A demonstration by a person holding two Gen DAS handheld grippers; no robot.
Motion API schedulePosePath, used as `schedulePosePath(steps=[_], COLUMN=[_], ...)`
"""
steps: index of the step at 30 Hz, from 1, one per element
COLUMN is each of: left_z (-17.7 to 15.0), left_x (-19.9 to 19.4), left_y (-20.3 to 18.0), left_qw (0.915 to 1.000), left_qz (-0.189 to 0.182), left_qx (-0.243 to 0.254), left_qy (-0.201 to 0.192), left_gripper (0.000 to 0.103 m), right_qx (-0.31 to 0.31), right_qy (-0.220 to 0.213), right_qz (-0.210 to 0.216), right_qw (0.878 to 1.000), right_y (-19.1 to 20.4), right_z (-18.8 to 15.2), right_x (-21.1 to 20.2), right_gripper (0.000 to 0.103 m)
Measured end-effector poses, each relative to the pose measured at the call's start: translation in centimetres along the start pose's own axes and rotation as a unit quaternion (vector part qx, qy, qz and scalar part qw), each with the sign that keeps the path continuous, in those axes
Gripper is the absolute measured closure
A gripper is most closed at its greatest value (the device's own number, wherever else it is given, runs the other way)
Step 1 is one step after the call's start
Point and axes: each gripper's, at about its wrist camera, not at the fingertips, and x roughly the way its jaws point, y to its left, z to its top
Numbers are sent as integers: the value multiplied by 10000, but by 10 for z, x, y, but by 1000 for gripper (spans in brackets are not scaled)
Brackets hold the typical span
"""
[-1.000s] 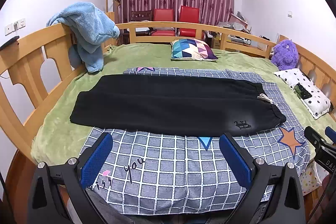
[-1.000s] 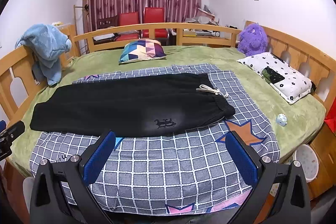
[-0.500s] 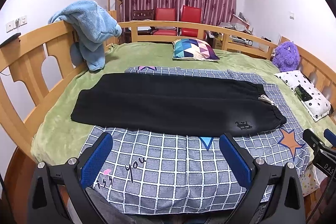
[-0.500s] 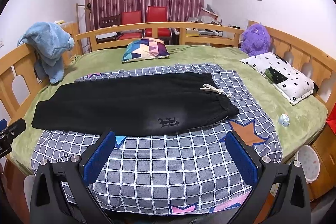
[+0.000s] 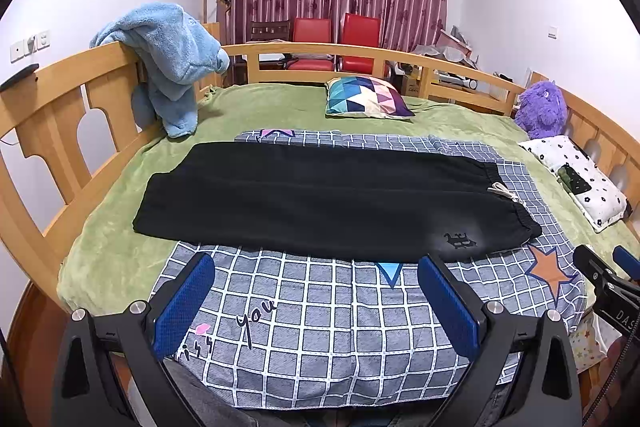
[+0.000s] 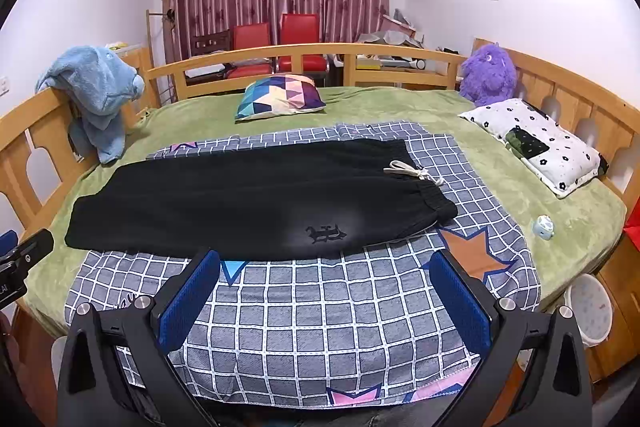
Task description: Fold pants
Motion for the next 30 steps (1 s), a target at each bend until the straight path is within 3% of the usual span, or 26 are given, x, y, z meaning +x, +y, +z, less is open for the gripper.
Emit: schedulePosePath(steps=[30], left_z=[-1], left_x=[0], left_y=[2], left_qw=[9999], left_qz=[-102], left_qx=[-35], left_qy=[33], left_gripper=[1], right_qx=[-23], right_qy=[16], right_qz=[-56], right_qw=[10000], right_y=[-1], right_z=[1], right_x=[1], right_gripper=[1])
